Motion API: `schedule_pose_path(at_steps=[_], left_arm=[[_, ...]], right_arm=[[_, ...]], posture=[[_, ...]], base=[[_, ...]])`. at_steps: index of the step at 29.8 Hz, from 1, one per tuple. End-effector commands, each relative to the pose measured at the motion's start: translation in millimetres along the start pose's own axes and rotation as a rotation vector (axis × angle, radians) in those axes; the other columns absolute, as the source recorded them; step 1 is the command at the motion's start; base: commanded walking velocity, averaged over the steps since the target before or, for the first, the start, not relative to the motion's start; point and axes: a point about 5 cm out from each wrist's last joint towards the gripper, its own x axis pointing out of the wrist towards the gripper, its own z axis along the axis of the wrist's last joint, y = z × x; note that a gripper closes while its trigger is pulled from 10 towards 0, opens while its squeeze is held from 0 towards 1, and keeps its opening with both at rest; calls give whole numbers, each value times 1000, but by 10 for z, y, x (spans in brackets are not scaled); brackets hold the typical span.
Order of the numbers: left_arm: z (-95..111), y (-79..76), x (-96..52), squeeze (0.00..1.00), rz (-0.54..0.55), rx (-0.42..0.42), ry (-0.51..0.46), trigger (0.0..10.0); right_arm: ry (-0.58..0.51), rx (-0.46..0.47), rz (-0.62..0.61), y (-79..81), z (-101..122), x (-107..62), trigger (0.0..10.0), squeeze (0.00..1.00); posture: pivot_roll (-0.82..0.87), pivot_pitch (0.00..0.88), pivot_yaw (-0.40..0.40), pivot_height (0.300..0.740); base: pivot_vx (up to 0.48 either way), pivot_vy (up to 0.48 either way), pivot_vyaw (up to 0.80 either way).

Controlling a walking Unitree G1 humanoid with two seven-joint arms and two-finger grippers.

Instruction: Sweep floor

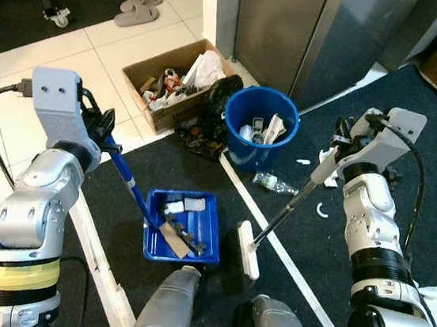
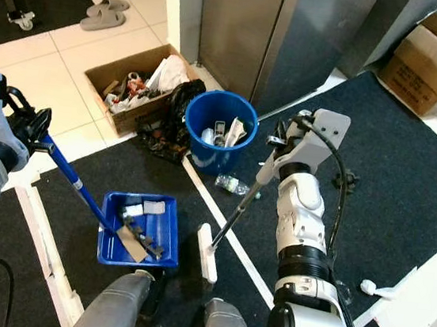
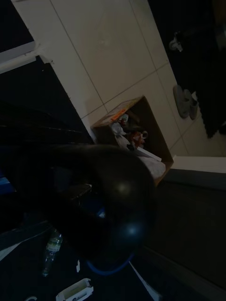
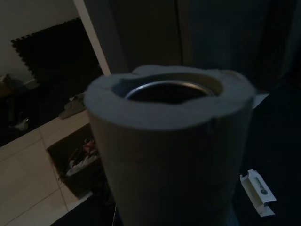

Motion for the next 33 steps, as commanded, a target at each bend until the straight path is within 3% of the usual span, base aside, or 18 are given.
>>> schedule_pose_path(at_steps=[1, 15, 21, 27, 33], left_arm=[[74, 30, -11, 0, -7, 31, -28, 10000], [88, 42, 35, 0, 0, 16, -39, 10000], [92, 52, 38, 0, 15, 12, -43, 10000], [134, 71, 49, 0, 54, 55, -58, 10000], [374, 137, 81, 0, 79, 62, -114, 10000]], right_arm=[[-49, 10, -15, -12, 94, 25, 10000, 0], [-47, 26, -45, -52, 106, 44, 10000, 0], [-49, 23, -37, -41, 107, 44, 10000, 0], [-55, 43, 78, 107, 131, 50, 10000, 0], [-102, 27, 165, 272, 260, 73, 10000, 0]], posture=[[57, 80, 2, 740], [54, 69, 6, 740], [54, 71, 7, 740], [53, 74, 8, 740], [56, 76, 6, 740]], base=[[0, 0, 0], [0, 0, -676], [0, 0, -169], [0, 0, 0], [0, 0, 0]])
